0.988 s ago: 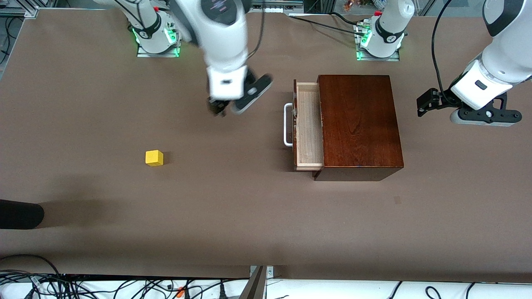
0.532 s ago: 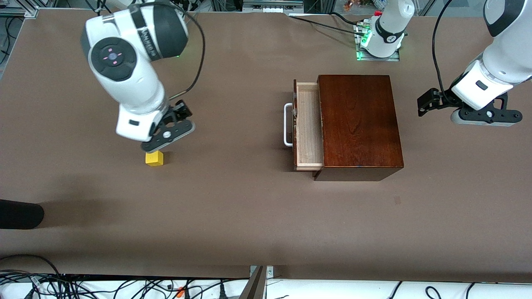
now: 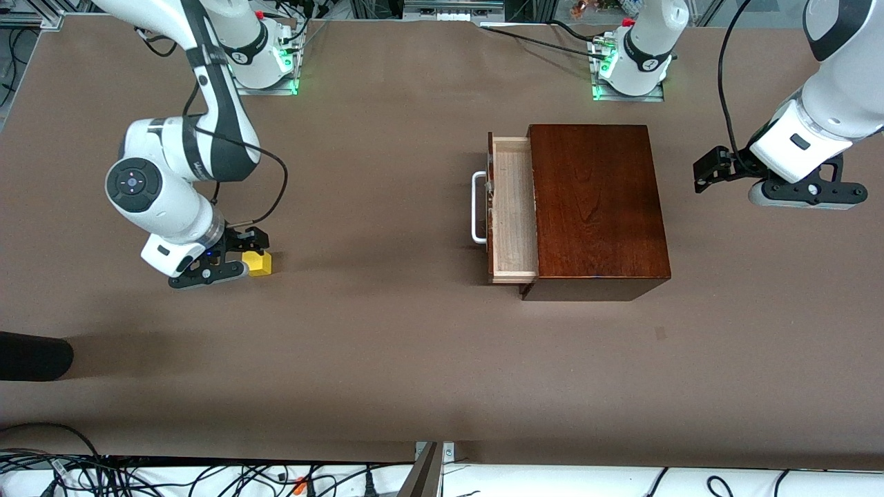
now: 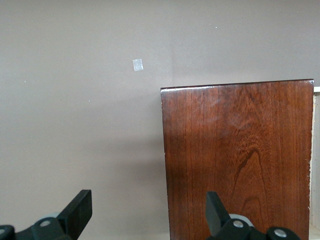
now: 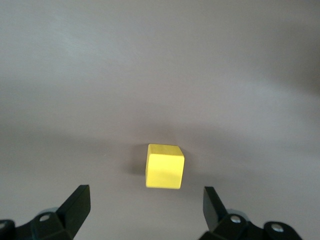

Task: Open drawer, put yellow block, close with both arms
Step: 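Lower the right gripper over the yellow cube while the left gripper withdraws, then close the right gripper on the yellow cube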

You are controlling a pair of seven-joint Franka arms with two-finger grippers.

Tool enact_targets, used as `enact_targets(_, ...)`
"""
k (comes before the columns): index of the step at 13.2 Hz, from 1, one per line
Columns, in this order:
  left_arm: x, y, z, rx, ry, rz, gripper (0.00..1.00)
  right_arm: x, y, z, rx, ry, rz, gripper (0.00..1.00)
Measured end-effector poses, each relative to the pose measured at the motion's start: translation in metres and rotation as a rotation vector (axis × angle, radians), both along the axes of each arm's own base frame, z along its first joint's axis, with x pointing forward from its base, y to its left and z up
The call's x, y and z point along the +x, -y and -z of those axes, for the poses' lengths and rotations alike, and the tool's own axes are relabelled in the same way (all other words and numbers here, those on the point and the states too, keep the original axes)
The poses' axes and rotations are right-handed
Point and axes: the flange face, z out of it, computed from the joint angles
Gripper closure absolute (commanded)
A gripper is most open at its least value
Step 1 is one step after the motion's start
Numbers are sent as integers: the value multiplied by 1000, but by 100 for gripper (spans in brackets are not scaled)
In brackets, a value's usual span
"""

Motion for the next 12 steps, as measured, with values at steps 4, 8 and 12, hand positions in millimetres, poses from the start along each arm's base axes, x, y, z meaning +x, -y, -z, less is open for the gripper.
enact_targets(4, 0, 0, 0, 0, -2, 0, 0, -39, 30, 68, 26, 32, 100, 0)
enact_targets(8, 0, 0, 0, 1, -4, 0, 0, -36, 38, 92, 26, 79, 154, 2)
enact_targets(12, -1, 0, 0, 1, -6, 0, 0, -29, 28, 113, 29, 95, 173, 53)
